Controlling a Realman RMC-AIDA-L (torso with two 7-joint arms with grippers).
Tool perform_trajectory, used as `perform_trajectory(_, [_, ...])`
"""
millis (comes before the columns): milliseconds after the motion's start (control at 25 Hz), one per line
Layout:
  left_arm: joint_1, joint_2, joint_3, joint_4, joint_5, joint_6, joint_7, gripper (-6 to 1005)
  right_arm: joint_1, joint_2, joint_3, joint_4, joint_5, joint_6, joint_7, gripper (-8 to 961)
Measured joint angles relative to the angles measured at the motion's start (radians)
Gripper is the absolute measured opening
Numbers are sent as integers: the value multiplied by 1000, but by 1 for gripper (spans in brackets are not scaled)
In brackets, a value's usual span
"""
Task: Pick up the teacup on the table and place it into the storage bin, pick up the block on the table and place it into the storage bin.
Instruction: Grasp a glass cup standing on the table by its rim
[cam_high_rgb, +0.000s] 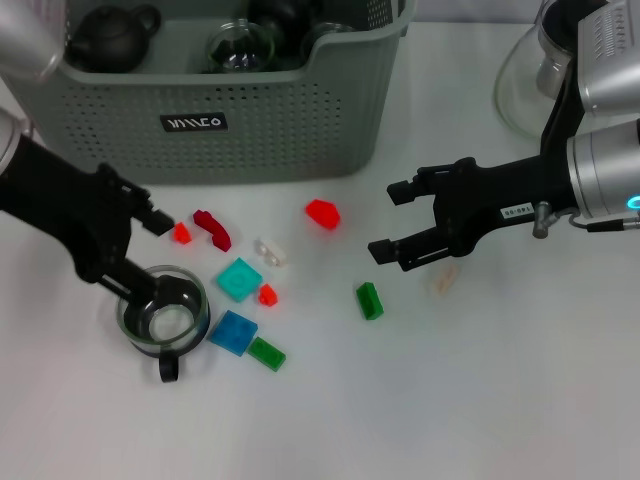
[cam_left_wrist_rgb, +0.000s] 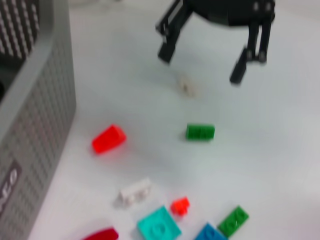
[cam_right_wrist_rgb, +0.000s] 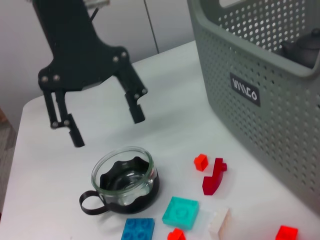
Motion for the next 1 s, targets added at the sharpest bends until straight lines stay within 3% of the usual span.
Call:
perform_trajectory(360, [37,2,2,22,94,-3,-5,829,14,3,19,1,1,19,0,955])
perform_trajectory(480, [42,-10,-1,22,131,-35,-37,828,19,4,26,1,0,26,-3,955])
perform_trajectory(680, [39,-57,7,20,242,-124,-172,827,20,2,27,1,-3,31,-13,955])
perform_trajectory(800, [32,-73,9,17,278,-153,-223,827,21,0,27,1,-2,35,-20,955])
perform_trajectory(1000, [18,-80,47,5,316,-195,-355,828,21,-1,23,1,-3,36,-22,955])
